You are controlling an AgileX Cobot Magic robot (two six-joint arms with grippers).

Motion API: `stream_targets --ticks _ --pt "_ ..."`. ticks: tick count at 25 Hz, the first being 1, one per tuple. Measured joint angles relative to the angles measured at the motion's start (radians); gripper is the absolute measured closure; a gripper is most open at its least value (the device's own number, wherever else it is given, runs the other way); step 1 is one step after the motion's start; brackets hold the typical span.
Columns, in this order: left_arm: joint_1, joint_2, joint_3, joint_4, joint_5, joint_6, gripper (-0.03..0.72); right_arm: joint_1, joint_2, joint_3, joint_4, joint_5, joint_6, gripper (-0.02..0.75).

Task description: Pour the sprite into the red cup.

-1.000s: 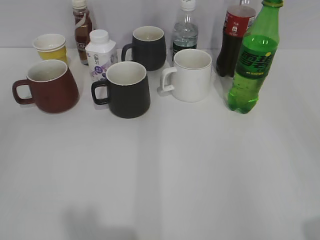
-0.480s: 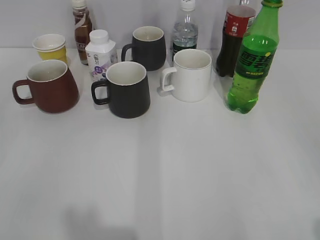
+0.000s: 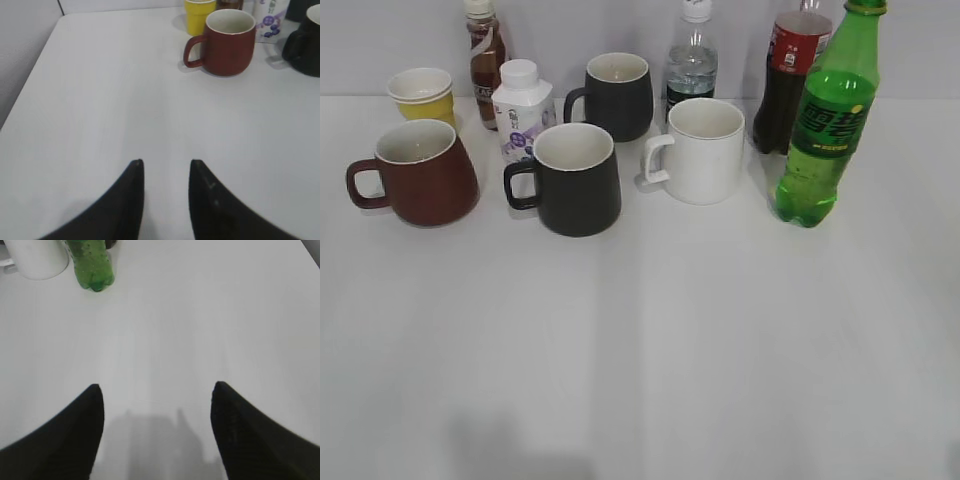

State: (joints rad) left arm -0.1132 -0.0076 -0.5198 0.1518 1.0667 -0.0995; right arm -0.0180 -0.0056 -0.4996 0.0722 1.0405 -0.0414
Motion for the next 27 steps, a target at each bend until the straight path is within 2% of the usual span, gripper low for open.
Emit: stream_targets --ticks 8,27 --pt "0.023 0.000 0.000 0.000 0.000 0.000 0.449 0.072 -0.001 0.000 0.000 0.001 0.000 0.237" --pt "0.023 0.000 0.000 0.000 0.000 0.000 0.449 0.077 -0.003 0.000 0.000 0.000 0.000 0.237"
